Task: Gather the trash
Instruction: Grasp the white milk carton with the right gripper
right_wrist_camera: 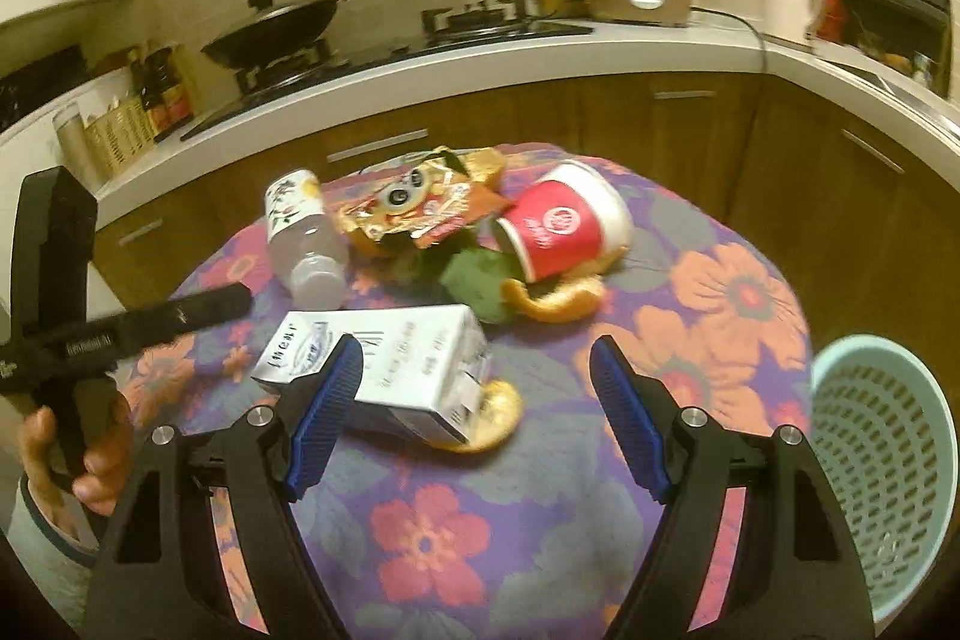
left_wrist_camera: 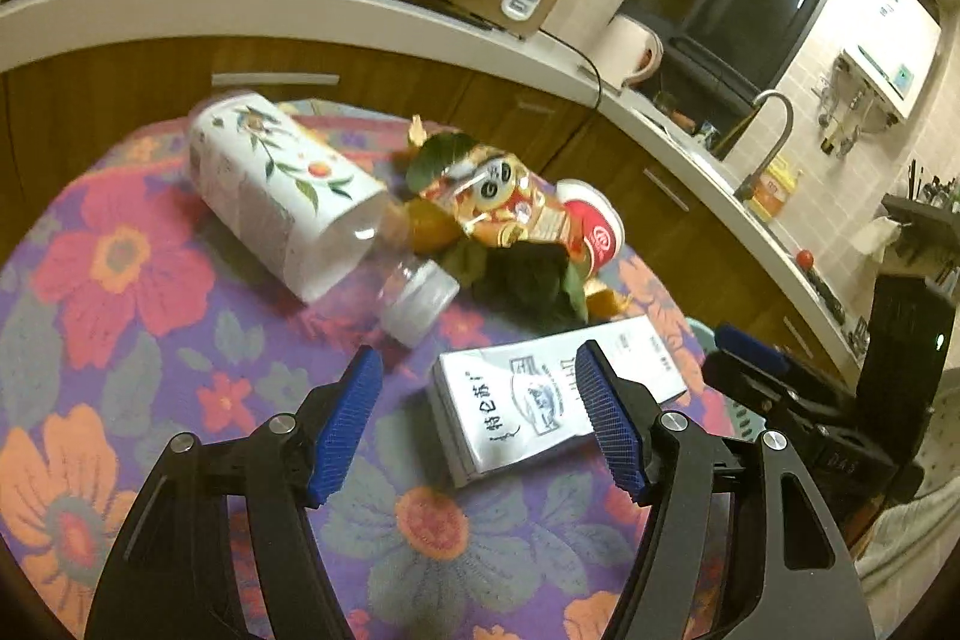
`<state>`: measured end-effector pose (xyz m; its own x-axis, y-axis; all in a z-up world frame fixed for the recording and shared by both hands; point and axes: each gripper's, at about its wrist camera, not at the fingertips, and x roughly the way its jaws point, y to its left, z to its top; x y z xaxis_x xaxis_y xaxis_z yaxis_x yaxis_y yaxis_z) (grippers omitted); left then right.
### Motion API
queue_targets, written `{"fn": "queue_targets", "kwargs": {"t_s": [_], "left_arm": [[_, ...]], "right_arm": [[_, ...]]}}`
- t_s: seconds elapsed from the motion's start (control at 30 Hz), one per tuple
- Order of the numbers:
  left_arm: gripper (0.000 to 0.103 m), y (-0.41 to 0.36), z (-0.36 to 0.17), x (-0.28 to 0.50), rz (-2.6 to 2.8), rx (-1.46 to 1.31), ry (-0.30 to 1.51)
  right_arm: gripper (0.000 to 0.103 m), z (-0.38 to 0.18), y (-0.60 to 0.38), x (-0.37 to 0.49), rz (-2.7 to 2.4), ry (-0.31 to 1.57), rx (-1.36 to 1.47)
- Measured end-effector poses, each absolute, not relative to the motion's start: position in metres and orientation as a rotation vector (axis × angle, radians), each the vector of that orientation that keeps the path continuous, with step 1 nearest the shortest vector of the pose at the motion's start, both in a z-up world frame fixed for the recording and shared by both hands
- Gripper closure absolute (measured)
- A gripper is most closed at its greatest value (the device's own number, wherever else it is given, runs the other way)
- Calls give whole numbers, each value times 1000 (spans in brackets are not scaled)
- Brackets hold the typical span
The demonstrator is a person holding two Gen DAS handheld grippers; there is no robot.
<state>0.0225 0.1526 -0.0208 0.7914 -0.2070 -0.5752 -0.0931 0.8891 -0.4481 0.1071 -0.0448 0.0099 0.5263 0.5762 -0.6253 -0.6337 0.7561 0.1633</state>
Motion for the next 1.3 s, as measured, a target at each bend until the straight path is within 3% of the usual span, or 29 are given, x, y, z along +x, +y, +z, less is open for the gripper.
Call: {"fn": "queue_targets", "kwargs": {"t_s": [0.7, 0.93, 1.17, 1.3], "left_arm": [[38, 170, -24, 3, -44, -504, 625], [38, 178, -23, -3, -36, -514, 607], [38, 184, -28, -3, -23, -514, 623], [38, 189, -30, -5, -13, -517, 625]], "right_arm": [[29, -3, -13, 48, 961, 759, -202], [29, 2, 2, 75, 964, 685, -352], [26, -19, 26, 108, 1125, 811, -399], [25, -20, 23, 89, 1152, 781, -447]]}}
